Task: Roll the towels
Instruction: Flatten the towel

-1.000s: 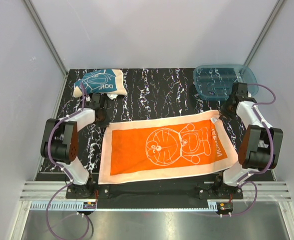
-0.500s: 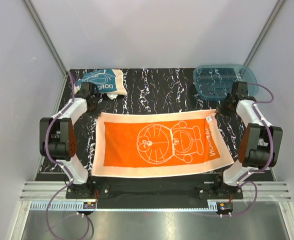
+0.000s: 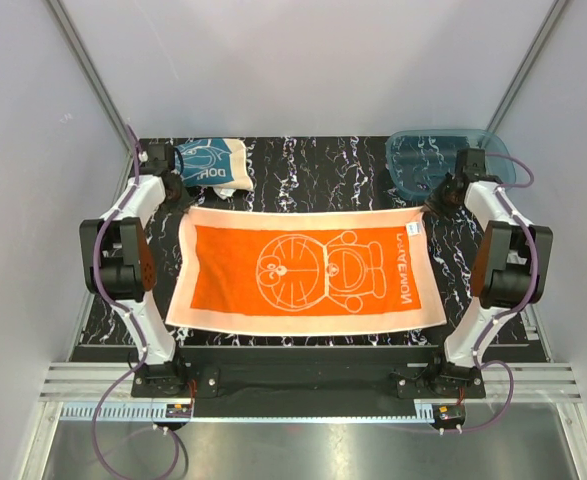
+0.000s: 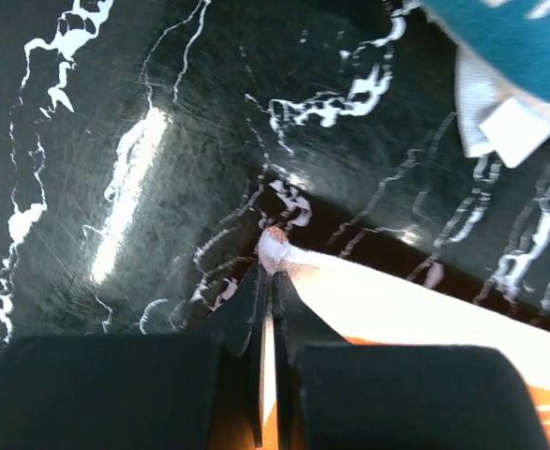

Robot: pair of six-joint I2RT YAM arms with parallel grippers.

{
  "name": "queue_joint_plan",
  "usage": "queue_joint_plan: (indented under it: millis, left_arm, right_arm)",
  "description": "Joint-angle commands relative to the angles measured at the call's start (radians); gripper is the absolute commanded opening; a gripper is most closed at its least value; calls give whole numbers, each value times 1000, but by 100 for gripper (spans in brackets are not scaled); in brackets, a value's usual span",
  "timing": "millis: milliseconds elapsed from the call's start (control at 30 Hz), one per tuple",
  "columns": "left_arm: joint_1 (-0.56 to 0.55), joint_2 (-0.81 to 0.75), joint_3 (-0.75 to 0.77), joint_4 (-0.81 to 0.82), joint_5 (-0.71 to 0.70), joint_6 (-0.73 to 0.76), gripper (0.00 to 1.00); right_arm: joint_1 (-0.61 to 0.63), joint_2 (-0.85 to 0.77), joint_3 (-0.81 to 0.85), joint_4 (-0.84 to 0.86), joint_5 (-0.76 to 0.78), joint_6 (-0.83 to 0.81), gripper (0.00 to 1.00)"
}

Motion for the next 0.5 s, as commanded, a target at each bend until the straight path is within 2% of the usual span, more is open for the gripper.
queue_joint_plan:
  millis: [0,33,67,100,133,167,200,233,267,300,367,400,467]
  left_arm:
    - [10,9,56,-21,-12,29,13]
    - [10,4,51,-21,-10,27,19]
    - [10,-3,45,-15,-10,27,27]
    - [10,-31,24,-1,-4,22,53]
    - [10,-51,13,-1,-3,21,64]
    - [10,-74,-4,24,-1,15,74]
    - [10,-98,-15,30,2,12,81]
    - [10,-149,-21,31,8,13,93]
    - [10,-173,-28,27,14,10,98]
    - [10,-225,-35,21,33,0,99]
    - [12,-290,-85,28,75,-14,99]
    - [6,-333,-123,42,126,-22,99]
    - [-2,-480,-205,74,140,-37,99]
  right_arm:
    - [7,22,55,-46,1,-2,5]
    - [7,23,56,-49,9,-3,24]
    - [7,16,53,-57,35,-2,34]
    - [7,-6,46,-60,58,-3,52]
    - [7,-23,40,-61,58,-3,52]
    - [8,-42,32,-63,82,-5,76]
    - [8,-63,29,-73,92,-6,81]
    - [8,-110,29,-81,98,-10,84]
    - [8,-138,27,-92,106,-13,87]
    - [8,-166,21,-109,104,-13,87]
    - [8,-269,-15,-112,68,-13,90]
    - [8,-304,-34,-115,57,-13,99]
    - [8,-414,-77,-126,52,-16,100]
